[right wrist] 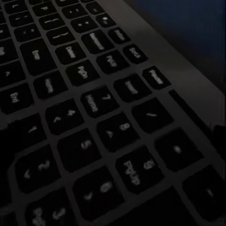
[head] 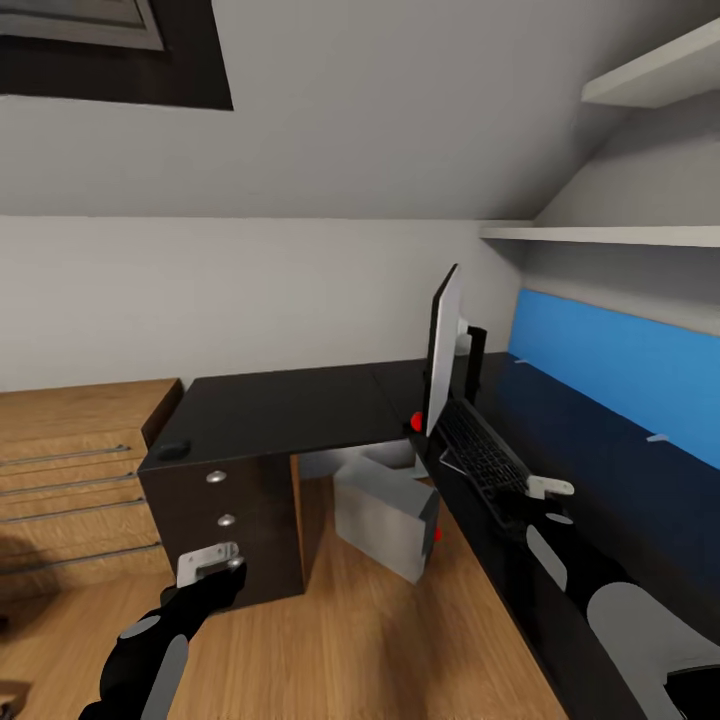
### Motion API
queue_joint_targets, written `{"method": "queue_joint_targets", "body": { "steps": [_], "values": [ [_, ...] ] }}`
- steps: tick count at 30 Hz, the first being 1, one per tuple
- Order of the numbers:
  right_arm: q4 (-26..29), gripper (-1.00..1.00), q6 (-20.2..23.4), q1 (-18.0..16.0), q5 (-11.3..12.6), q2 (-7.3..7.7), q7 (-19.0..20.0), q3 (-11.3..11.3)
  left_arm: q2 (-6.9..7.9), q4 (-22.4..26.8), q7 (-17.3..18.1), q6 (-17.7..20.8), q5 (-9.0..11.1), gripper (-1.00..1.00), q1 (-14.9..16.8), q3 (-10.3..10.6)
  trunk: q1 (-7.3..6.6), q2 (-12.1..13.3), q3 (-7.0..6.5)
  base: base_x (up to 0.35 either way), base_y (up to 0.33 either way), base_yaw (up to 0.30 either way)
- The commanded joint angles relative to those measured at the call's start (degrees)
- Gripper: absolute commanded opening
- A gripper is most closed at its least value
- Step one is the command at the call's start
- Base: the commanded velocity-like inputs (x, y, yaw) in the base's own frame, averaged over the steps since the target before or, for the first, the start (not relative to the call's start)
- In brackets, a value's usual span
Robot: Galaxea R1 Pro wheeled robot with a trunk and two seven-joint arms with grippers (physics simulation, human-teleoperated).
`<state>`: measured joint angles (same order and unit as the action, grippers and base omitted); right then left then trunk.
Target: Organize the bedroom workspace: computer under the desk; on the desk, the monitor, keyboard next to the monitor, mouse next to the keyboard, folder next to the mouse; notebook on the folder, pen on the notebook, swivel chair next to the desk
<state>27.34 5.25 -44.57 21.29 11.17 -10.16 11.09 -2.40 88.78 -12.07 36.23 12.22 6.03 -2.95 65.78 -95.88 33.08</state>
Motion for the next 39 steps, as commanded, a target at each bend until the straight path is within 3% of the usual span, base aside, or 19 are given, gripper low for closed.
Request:
{"method": "queue_joint_targets", "body": {
  "steps": [1, 18, 39],
  "values": [
    [-2.2, 1.0, 0.3, 0.0, 0.8, 0.08, -0.5, 0.4, -0.04, 0.1, -0.4, 0.2, 0.6, 1.0, 0.0, 0.0, -0.02, 0.0, 0.07, -0.237, 0.0, 0.0],
    [-2.1, 1.0, 0.3, 0.0, 0.8, 0.08, -0.5, 0.4, 0.01, 0.1, -0.4, 0.2, 0.6, 1.0, 0.0, 0.0, -0.02, 0.0, 0.07, -0.089, 0.0, 0.0],
    [-2.0, 1.0, 0.2, 0.0, 0.8, 0.08, -0.5, 0.5, 0.02, 0.0, -0.5, 0.2, 0.6, 1.0, 0.0, 0.0, -4.41, 8.0, -3.52, 0.0, 0.0, 0.0]
  ]
}}
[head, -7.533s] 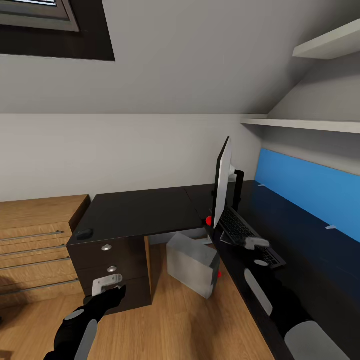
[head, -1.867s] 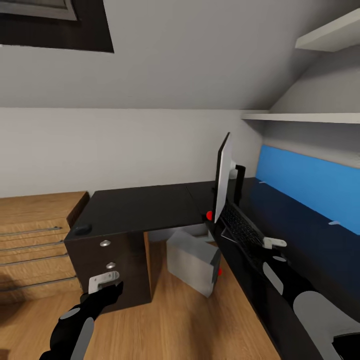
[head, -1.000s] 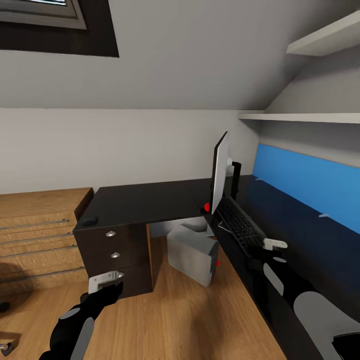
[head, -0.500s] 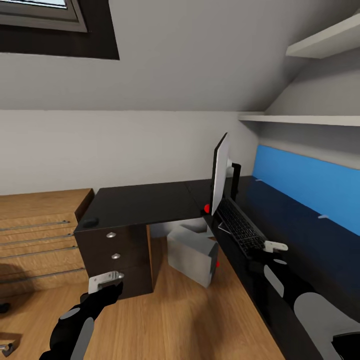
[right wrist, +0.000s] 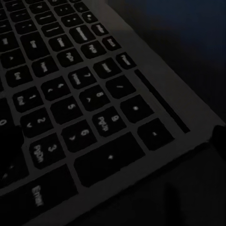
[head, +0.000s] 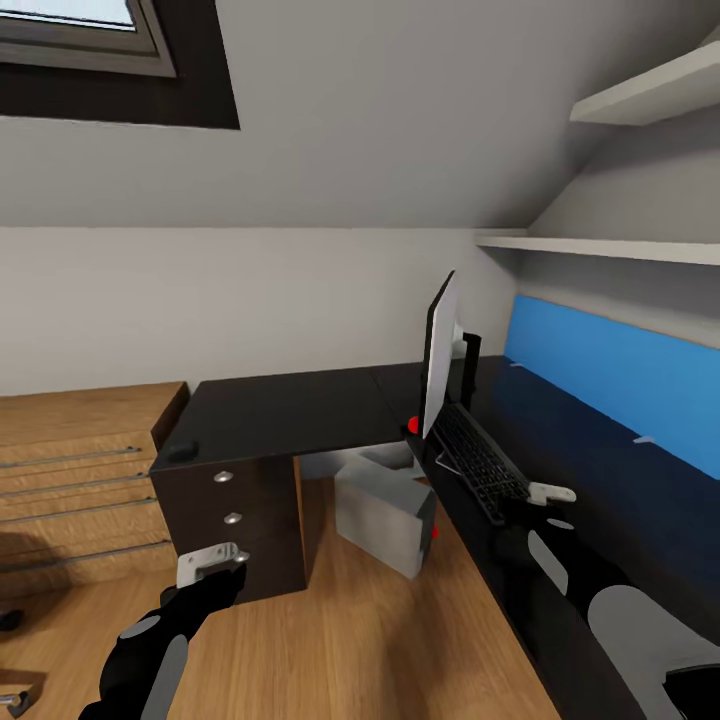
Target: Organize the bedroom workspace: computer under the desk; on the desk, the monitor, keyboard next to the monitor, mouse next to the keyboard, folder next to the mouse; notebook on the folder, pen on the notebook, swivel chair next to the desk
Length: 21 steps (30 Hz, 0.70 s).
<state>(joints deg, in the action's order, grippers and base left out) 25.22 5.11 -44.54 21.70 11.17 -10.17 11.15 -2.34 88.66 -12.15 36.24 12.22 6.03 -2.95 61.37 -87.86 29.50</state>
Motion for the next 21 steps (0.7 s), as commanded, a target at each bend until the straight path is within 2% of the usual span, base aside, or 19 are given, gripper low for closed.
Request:
{"method": "queue_joint_targets", "body": {
  "steps": [1, 13, 21],
  "values": [
    [0.2, 1.0, 0.3, 0.0, 0.4, 0.08, -0.5, 0.5, -0.03, 0.0, -0.4, 0.2, 0.6, 1.0, 0.0, 0.0, 0.0, 0.0, 0.06, 0.0, 0.0, 0.0],
    [0.8, 1.0, 0.3, 0.0, 0.4, 0.08, -0.4, 0.6, -0.03, -0.9, -0.4, 0.2, 0.6, 1.0, 0.0, 0.0, 0.0, 0.0, 0.06, 0.0, 0.0, 0.0],
    [3.7, 1.0, 0.4, 0.1, 0.3, 0.08, -0.4, 0.6, -0.03, -0.9, -0.4, 0.2, 0.6, 1.0, 0.0, 0.0, 0.0, 0.0, 0.06, 0.0, 0.0, 0.0]
  ]
}}
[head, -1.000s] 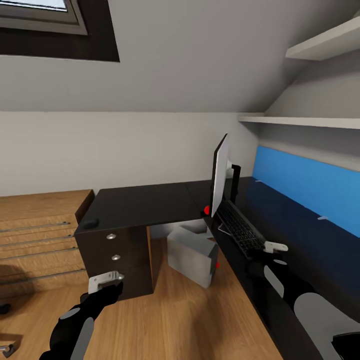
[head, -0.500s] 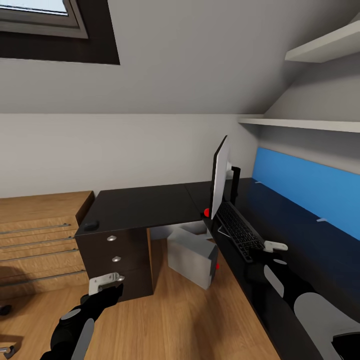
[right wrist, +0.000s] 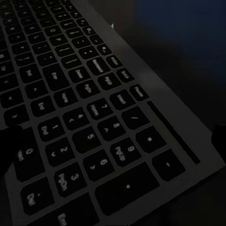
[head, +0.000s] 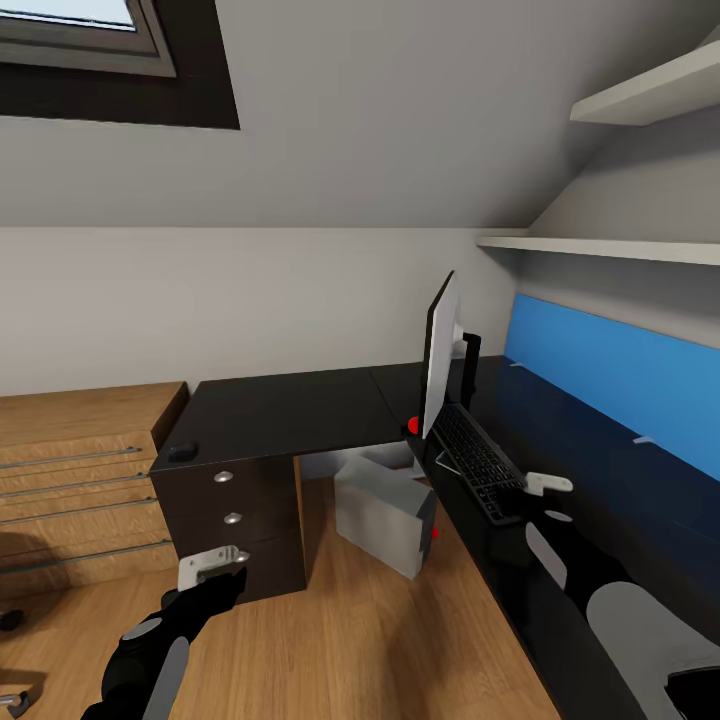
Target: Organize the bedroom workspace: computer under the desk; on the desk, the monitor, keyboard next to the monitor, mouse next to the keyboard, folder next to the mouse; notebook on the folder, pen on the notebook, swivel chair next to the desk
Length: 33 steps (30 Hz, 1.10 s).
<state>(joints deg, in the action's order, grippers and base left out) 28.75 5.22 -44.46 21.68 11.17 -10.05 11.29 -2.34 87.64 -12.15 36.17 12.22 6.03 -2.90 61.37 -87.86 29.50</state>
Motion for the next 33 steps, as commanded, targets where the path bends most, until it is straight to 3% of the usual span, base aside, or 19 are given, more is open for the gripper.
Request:
{"method": "queue_joint_targets", "body": {
  "steps": [1, 12, 33],
  "values": [
    [0.3, 1.0, 0.3, 0.0, 0.4, 0.07, -0.5, 0.5, -0.03, 0.1, -0.4, 0.2, 0.6, 1.0, 0.0, 0.0, 0.0, 0.0, 0.07, 0.0, 0.0, 0.0],
    [2.9, 1.0, 1.0, 0.1, 0.6, -0.08, -0.5, 0.6, -0.03, 0.1, -0.4, 0.2, 0.6, 1.0, 0.0, 0.0, 0.0, 0.0, 0.07, 0.0, 0.0, 0.0],
    [3.1, 1.0, 1.8, 0.2, 0.1, -0.1, -0.5, 0.6, 0.03, 0.1, -0.3, 0.3, 0.6, 1.0, 0.0, -0.1, 0.0, 0.0, 0.07, 0.136, 0.0, 0.0]
  ]
}}
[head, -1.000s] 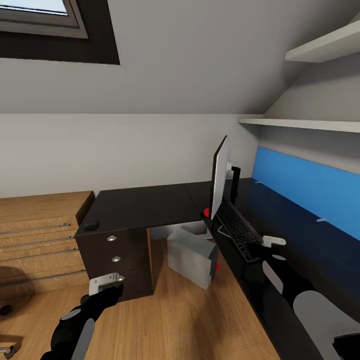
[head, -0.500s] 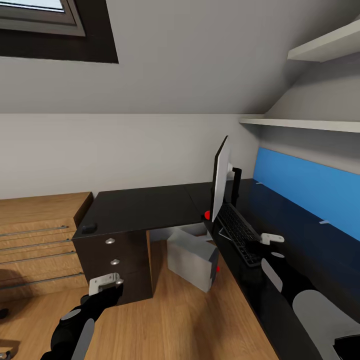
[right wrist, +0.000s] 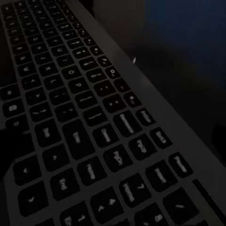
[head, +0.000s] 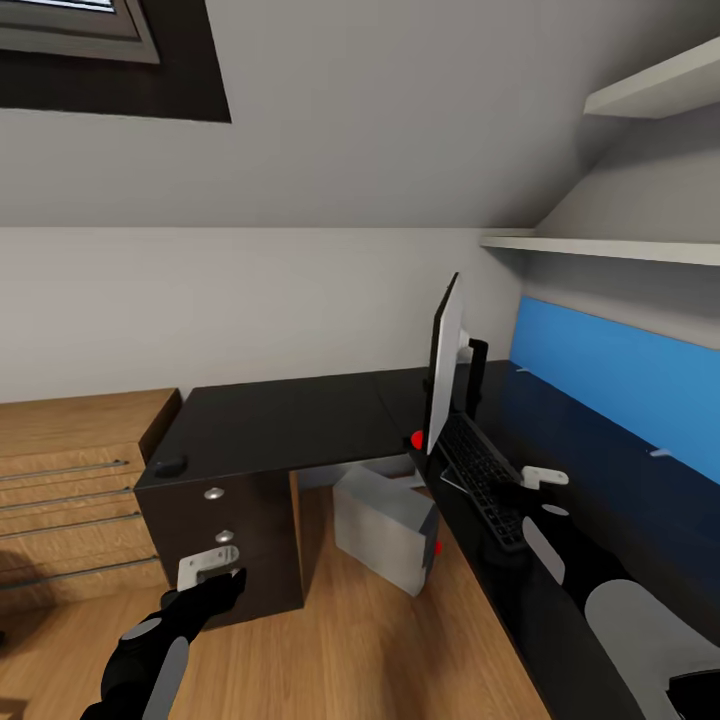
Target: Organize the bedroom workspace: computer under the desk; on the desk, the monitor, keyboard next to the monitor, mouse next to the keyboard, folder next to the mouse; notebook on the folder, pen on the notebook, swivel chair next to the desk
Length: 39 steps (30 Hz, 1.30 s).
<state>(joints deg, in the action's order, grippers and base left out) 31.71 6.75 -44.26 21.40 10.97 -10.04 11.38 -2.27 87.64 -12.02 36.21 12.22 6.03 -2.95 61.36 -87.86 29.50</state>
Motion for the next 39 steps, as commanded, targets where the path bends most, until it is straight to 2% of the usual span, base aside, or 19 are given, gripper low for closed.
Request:
{"method": "queue_joint_targets", "body": {
  "steps": [1, 9, 29, 39],
  "values": [
    [0.1, 1.0, 0.3, 0.0, 0.4, 0.09, -0.5, 0.5, -0.03, 0.1, -0.4, 0.2, 0.6, 1.0, 0.0, 0.0, 0.01, 0.0, 0.06, 0.066, 0.0, 0.0],
    [0.0, 1.0, 0.2, 0.0, 0.4, 0.1, -0.5, 0.5, -0.02, 0.1, -0.4, 0.2, 0.6, 1.0, 0.0, 0.0, 0.01, 0.0, 0.06, 0.068, 0.0, 0.0],
    [-0.1, 1.0, 0.1, 0.0, 0.4, 0.19, -0.5, 0.5, -0.01, 0.1, -0.4, 0.2, 0.6, 1.0, 0.0, 0.0, 0.01, 0.0, 0.06, 0.248, 0.0, 0.0],
    [-0.2, 1.0, 0.0, 0.0, 0.4, 0.19, -0.5, 0.4, -0.08, 0.1, -0.3, 0.2, 0.4, 1.0, 0.0, 0.1, 0.01, 0.0, 0.06, 0.092, 0.0, 0.0]
  ]
}}
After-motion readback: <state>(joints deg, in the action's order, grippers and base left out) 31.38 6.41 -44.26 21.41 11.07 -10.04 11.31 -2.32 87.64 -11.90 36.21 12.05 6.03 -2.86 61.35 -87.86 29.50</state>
